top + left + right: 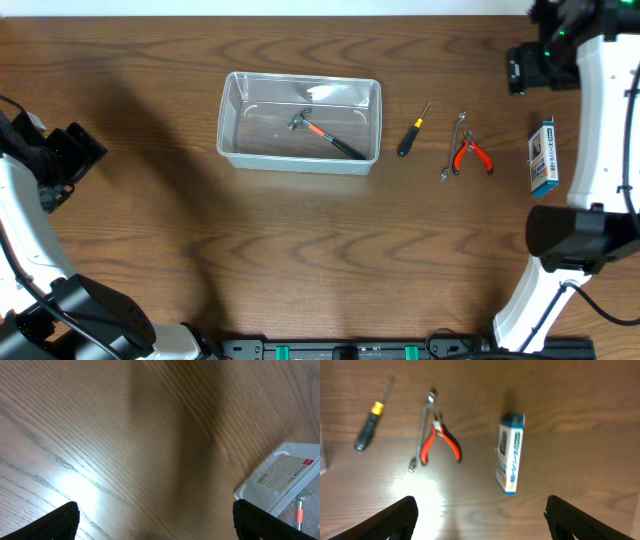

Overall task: Pack container
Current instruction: 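Move the right gripper to the boxed screwdriver set and grip it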

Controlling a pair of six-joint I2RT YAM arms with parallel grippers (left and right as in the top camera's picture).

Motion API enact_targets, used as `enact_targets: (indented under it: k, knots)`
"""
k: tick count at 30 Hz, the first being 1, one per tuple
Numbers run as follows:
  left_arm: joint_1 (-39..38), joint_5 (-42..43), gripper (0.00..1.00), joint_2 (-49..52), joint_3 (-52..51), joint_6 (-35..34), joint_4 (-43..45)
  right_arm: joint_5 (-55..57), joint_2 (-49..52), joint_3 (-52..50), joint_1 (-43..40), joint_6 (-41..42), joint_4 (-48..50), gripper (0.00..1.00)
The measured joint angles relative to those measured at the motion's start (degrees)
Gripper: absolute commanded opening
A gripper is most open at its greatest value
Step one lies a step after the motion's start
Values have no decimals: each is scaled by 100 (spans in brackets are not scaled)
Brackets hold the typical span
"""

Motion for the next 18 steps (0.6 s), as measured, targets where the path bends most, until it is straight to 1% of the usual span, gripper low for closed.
enact_targets:
  k: [5, 14, 18]
  knots:
    - [0, 2, 91, 0, 0, 0, 2, -205, 0, -625, -426, 13, 85, 86]
    - [0, 0, 90, 0, 0, 0, 0, -227, 15, -2433, -844, 70, 1255, 95]
    - [0, 0, 90, 0, 0, 0, 2, -214, 50, -2914, -1062, 63, 1576, 94]
